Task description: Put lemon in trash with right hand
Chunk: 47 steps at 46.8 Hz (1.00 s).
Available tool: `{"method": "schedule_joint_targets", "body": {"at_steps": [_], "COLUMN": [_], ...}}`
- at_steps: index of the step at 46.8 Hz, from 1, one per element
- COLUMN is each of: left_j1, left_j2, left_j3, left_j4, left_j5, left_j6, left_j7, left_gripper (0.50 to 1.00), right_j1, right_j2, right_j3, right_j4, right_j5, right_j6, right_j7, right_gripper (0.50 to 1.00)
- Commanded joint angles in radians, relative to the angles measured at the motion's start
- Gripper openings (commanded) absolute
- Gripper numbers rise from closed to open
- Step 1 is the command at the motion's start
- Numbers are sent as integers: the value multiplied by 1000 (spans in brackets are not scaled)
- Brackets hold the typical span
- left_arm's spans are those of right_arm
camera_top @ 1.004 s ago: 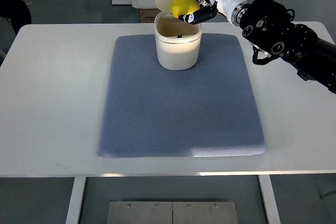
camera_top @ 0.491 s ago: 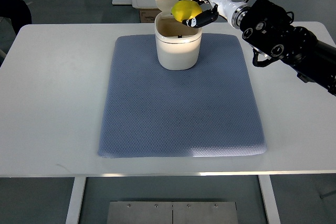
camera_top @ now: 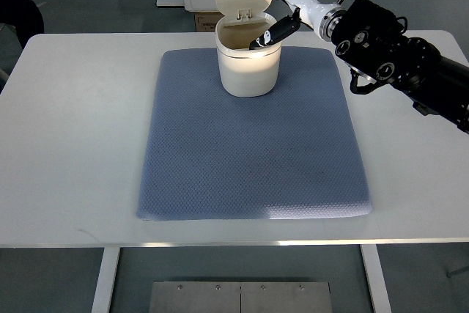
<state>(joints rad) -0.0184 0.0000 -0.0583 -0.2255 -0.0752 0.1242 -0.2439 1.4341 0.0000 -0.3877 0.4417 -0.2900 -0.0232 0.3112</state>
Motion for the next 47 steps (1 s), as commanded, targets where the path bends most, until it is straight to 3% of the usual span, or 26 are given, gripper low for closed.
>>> {"method": "schedule_joint_targets", "body": {"at_steps": [1,21,35,47], "left_j1": [0,0,0,0], "left_j2": [0,0,0,0], "left_j3": [0,0,0,0], "left_j4": [0,0,0,0], "left_j5": [0,0,0,0], "left_j6": [0,0,0,0], "left_j7": [0,0,0,0], "left_gripper": [1000,1000,1000,1000], "right_j1": [3,5,16,-72], "right_j2": [0,-29,-305,-514], "right_j3": [0,1,82,236], "right_j4": [26,78,388,476], "right_j5": [0,0,6,40], "right_j6": [0,-12,-64,-67], "right_j7": [2,11,74,54], "right_gripper": [1000,1000,1000,1000]}}
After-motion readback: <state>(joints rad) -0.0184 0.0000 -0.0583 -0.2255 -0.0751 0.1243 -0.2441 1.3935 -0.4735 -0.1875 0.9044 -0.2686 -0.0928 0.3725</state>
